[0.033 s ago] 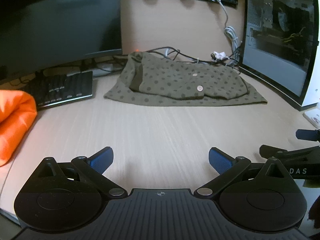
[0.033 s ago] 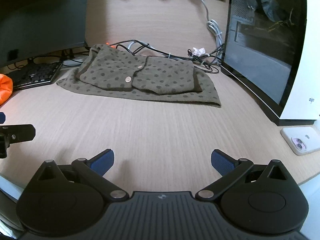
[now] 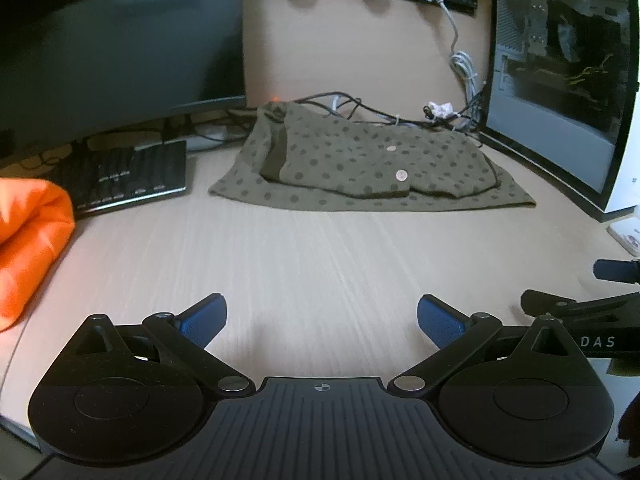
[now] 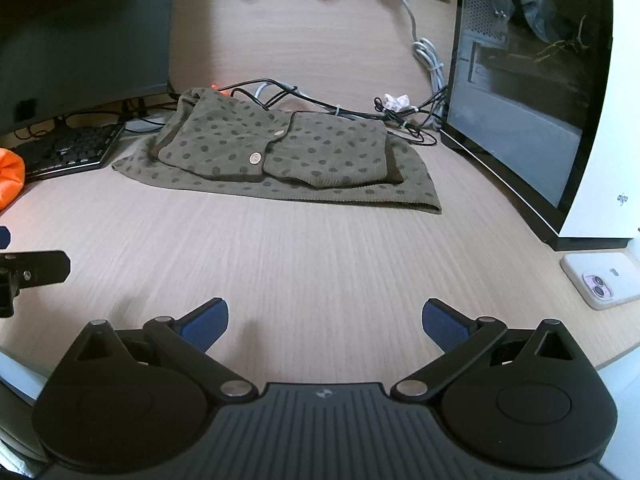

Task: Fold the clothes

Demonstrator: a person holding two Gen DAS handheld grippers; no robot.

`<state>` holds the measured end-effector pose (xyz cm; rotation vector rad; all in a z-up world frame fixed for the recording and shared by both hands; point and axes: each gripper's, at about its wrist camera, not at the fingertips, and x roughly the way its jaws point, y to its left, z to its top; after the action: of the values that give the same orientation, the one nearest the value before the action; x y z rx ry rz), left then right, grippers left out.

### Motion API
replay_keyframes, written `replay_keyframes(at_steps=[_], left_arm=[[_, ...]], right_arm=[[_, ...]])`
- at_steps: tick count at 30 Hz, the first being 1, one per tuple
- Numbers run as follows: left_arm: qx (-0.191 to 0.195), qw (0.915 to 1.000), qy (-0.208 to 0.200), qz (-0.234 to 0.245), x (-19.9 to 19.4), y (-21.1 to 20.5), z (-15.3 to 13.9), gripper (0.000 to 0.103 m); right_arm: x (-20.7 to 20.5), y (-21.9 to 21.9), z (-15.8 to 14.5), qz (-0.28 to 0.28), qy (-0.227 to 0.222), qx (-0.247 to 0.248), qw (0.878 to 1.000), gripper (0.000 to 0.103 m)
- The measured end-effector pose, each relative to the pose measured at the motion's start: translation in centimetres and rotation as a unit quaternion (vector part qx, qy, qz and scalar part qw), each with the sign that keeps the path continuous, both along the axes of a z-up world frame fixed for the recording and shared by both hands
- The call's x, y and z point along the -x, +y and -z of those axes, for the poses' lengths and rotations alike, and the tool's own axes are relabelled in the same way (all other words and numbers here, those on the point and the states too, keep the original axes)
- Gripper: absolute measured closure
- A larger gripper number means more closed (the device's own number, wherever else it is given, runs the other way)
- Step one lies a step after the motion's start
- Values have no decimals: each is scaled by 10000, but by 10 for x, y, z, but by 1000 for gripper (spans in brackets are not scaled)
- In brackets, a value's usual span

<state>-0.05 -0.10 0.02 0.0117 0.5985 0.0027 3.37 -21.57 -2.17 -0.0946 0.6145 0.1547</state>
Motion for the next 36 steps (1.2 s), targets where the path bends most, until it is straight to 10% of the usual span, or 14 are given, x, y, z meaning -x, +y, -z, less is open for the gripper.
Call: replay_keyframes(at_steps=[36], left_arm=[[279,9982,499,178,-2,-1,10,0]], right_arm=[[5,1,0,-79,131,38,9999,0]])
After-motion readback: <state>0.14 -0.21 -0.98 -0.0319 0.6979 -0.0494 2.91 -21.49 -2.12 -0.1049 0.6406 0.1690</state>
